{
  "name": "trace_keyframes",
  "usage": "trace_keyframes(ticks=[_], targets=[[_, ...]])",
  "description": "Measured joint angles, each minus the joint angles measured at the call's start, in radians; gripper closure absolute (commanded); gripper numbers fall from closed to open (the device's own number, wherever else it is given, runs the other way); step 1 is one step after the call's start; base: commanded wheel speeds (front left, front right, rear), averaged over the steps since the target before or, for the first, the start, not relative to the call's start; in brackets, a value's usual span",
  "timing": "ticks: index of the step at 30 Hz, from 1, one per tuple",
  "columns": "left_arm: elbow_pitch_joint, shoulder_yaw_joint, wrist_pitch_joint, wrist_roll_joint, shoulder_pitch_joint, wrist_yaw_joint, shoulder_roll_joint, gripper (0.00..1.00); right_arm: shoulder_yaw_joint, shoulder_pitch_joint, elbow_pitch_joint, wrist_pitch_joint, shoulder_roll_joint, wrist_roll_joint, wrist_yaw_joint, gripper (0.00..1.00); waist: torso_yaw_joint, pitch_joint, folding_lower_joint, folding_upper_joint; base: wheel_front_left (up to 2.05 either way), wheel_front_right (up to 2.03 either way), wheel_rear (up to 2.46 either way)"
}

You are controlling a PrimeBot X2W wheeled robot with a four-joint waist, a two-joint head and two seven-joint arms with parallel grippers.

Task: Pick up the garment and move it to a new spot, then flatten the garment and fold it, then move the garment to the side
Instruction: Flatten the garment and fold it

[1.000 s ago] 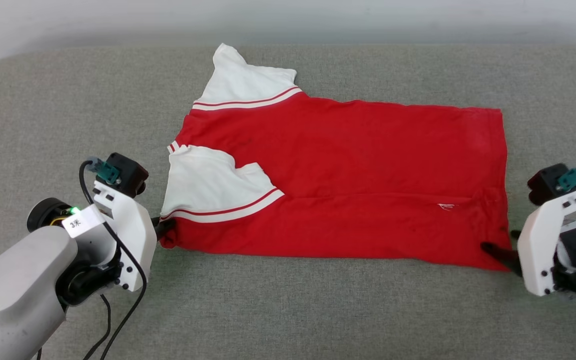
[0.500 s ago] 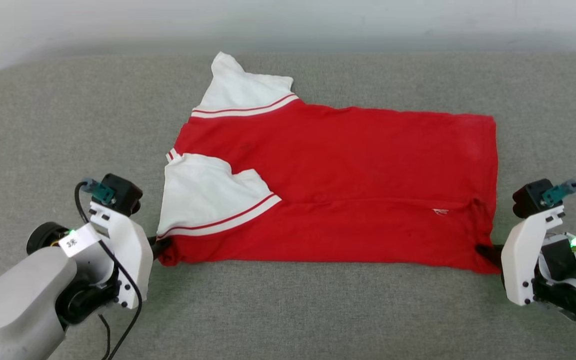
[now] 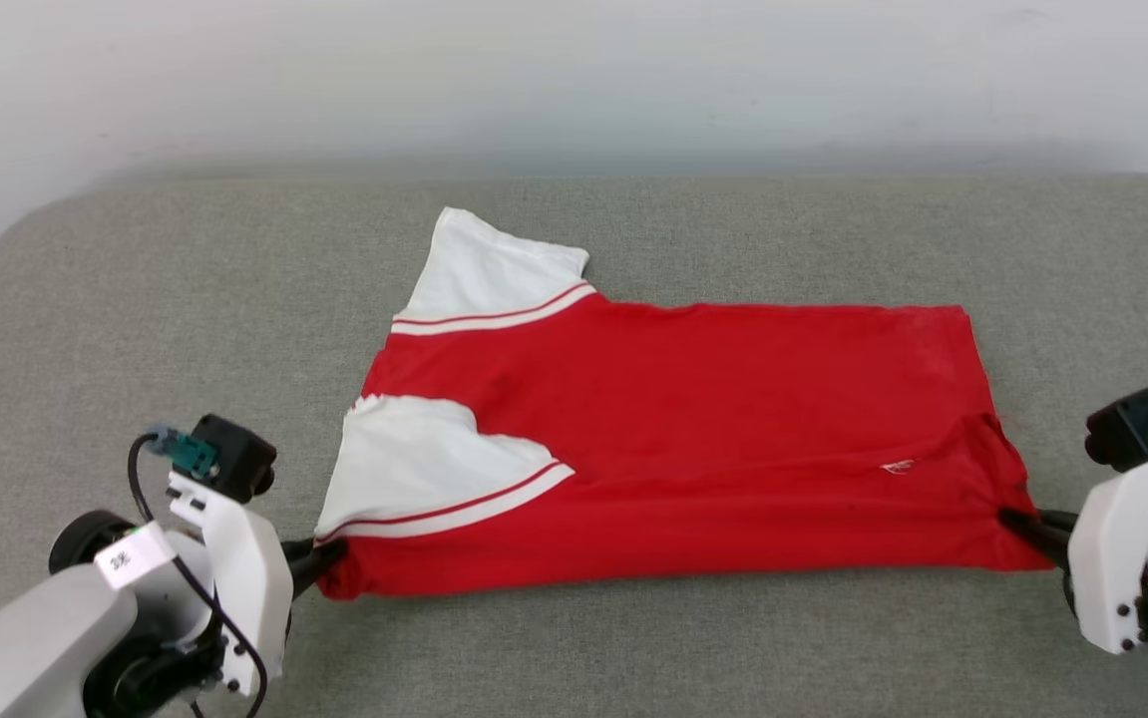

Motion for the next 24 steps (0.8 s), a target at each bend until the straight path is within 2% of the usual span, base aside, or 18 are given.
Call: trace_keyframes(ticks=[6, 12, 19, 24], targets=[[-0.086, -0.008, -0.019, -0.009, 0.073, 0.041, 0.04, 1.0, -0.039, 0.08, -0.089, 0.012, -0.066, 0.01, 0.0, 1.0, -0.001, -0.01, 0.0, 0.0, 0.0, 0.0, 0.0], [-0.108, -0.028, -0.023, -0.024, 0.132, 0.068, 0.052, 1.0, -0.095, 0.169, -0.129, 0.044, -0.074, -0.001, 0.0, 1.0, -0.005, 0.006, 0.0, 0.0, 0.0, 0.0, 0.0], [-0.058, -0.034, -0.022, -0.034, 0.137, 0.068, 0.03, 1.0, -0.145, 0.21, -0.099, 0.078, -0.01, -0.033, 0.0, 1.0, -0.009, 0.047, 0.0, 0.0, 0.0, 0.0, 0.0], [0.004, -0.048, -0.019, -0.031, 0.137, 0.049, 0.007, 1.0, -0.163, 0.214, -0.049, 0.071, 0.035, -0.058, 0.0, 1.0, -0.009, 0.062, 0.0, 0.0, 0.0, 0.0, 0.0]])
